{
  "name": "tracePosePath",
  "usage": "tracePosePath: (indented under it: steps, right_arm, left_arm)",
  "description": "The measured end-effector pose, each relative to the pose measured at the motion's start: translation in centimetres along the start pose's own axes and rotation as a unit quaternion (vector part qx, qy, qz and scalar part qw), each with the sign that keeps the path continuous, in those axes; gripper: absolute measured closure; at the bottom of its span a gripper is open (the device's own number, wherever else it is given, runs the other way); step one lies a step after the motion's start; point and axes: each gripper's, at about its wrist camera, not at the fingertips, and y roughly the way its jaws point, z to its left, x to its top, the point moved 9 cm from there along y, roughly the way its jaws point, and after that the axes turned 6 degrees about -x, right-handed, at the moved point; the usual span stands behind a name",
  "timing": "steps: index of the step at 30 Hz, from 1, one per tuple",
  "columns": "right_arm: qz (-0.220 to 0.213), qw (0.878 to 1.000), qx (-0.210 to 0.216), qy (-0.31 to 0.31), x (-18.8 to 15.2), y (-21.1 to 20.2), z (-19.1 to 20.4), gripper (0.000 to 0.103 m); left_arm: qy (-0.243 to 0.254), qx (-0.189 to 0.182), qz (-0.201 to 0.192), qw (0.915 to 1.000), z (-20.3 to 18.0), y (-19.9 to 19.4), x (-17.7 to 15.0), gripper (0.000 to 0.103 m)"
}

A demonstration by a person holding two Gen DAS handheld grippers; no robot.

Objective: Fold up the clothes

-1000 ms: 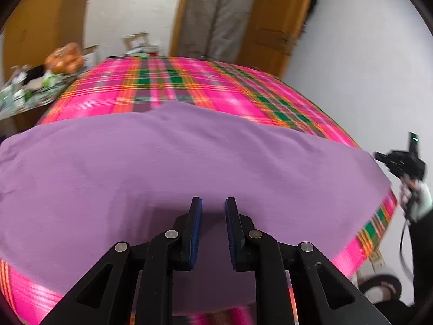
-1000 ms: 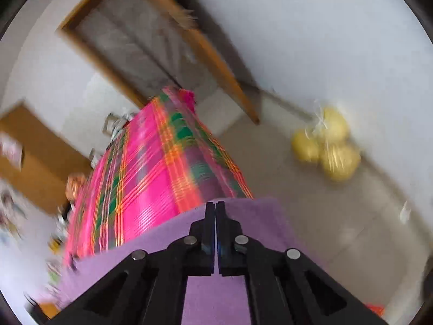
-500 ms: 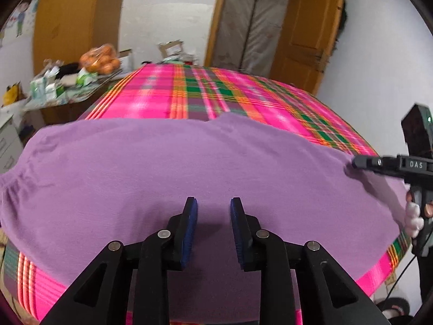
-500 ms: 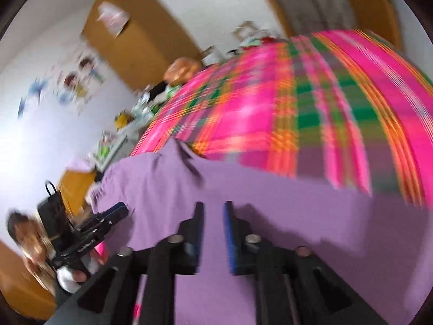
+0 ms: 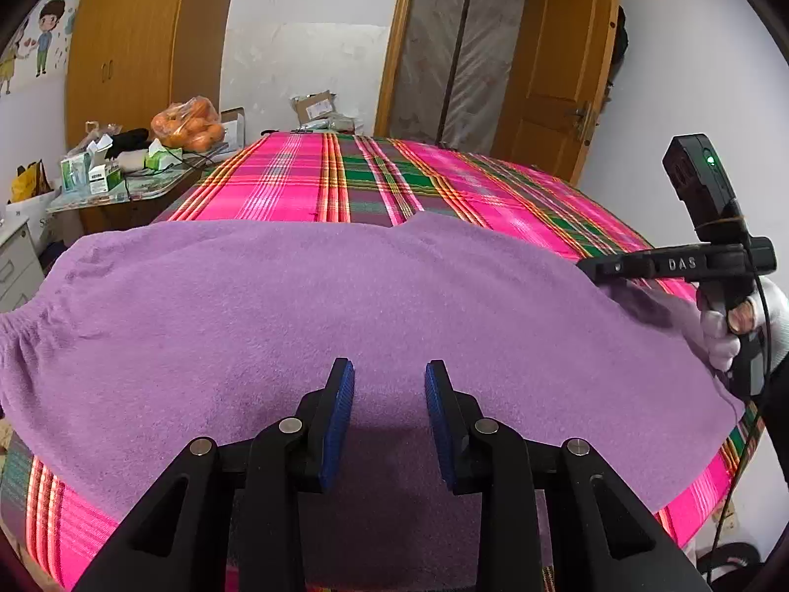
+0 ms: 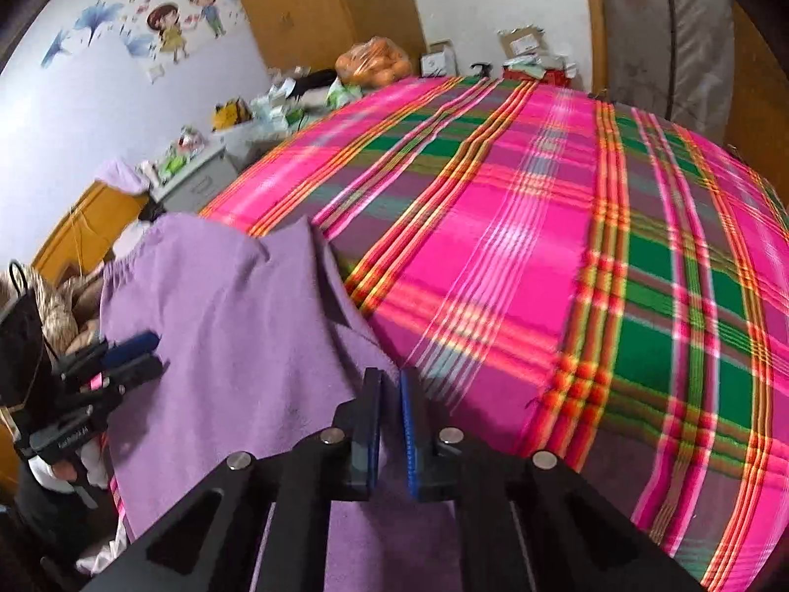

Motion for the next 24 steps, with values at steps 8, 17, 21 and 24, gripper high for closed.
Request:
tracePosePath:
  steps: [8, 17, 21, 24]
  right_arm:
    - [-0.023, 0.996, 0.007, 0.086, 0.4, -1.1, -4.5, 0.101]
    - [0.017, 0.999, 0.032, -0.016, -0.1, 0.2, -0.5, 0.093]
    - [0.012, 0.999, 0.022, -0.023, -0.1, 0.3, -0.4, 0.096]
    - [0.006, 1.0, 0.028, 0.01, 0.0, 0.3, -1.8, 0.097]
  left_arm:
    - [-0.015, -0.015, -0.007, 0.9997, 0.2, -0.1, 0.1, 0.072]
    - [-0.019, -0.019, -0.01, 0.9996, 0.0, -0.2, 0.0, 0.072]
    - [-0.025, -0.024, -0.012, 0.9993, 0.1, -0.2, 0.0, 0.072]
    - [-0.027, -0.027, -0.013, 0.9992, 0.2, -0.2, 0.0, 0.072]
